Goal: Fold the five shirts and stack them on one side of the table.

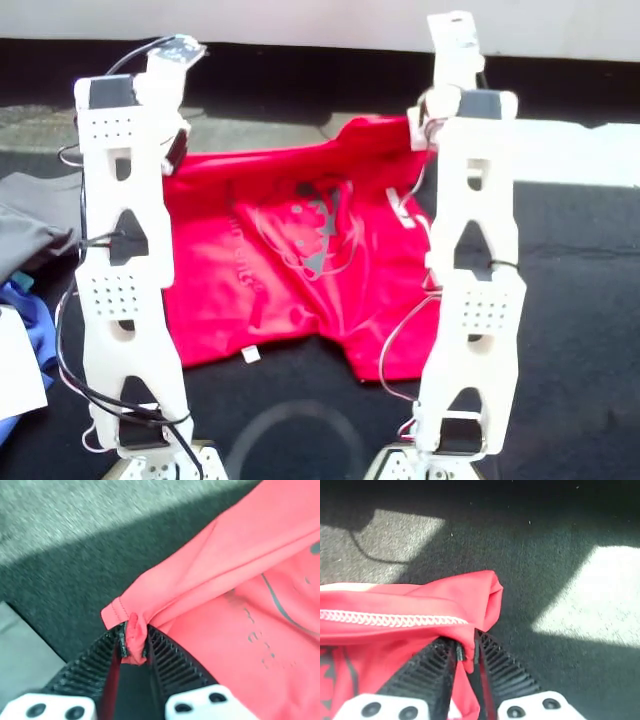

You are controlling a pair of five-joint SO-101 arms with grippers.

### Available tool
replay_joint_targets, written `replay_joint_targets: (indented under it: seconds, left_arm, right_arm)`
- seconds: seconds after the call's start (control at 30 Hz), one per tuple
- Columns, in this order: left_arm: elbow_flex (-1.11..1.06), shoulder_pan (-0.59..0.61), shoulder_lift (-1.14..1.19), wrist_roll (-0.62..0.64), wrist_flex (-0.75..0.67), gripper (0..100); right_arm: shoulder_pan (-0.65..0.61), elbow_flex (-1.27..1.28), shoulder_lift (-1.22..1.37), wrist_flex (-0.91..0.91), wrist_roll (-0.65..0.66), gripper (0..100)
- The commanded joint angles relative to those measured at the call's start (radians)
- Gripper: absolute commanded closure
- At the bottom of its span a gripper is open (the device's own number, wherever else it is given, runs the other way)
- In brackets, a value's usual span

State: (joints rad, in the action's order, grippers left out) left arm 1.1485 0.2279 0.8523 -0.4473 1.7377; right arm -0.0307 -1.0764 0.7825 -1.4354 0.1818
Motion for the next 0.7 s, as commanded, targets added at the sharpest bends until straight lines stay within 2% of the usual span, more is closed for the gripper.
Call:
replay_joint_targets:
  seconds: [0.0, 0.13, 0.27, 0.47, 0.57, 0.67]
  left_arm:
    - [0.054, -0.010, -0.018, 0.052, 0.037, 99]
    - [-0.030, -0.013, -0.090, 0.094, 0.038, 99]
    - [-0.229, -0.016, -0.260, 0.107, 0.038, 99]
    - [-0.558, -0.018, -0.527, 0.104, 0.037, 99]
    - [-0.671, -0.018, -0.630, 0.104, 0.037, 99]
    - [-0.774, -0.018, -0.716, 0.104, 0.028, 99]
  right_arm:
    - [-0.002, -0.125, -0.010, -0.116, -0.005, 99.3]
    - [-0.004, -0.180, -0.012, -0.222, -0.003, 99.3]
    - [-0.004, -0.246, -0.010, -0.326, 0.012, 99.3]
    - [0.004, -0.246, -0.033, -0.334, 0.037, 99.3]
    - [-0.004, -0.122, -0.125, -0.334, 0.034, 99.3]
    - [-0.021, 0.133, -0.291, -0.332, 0.034, 99.3]
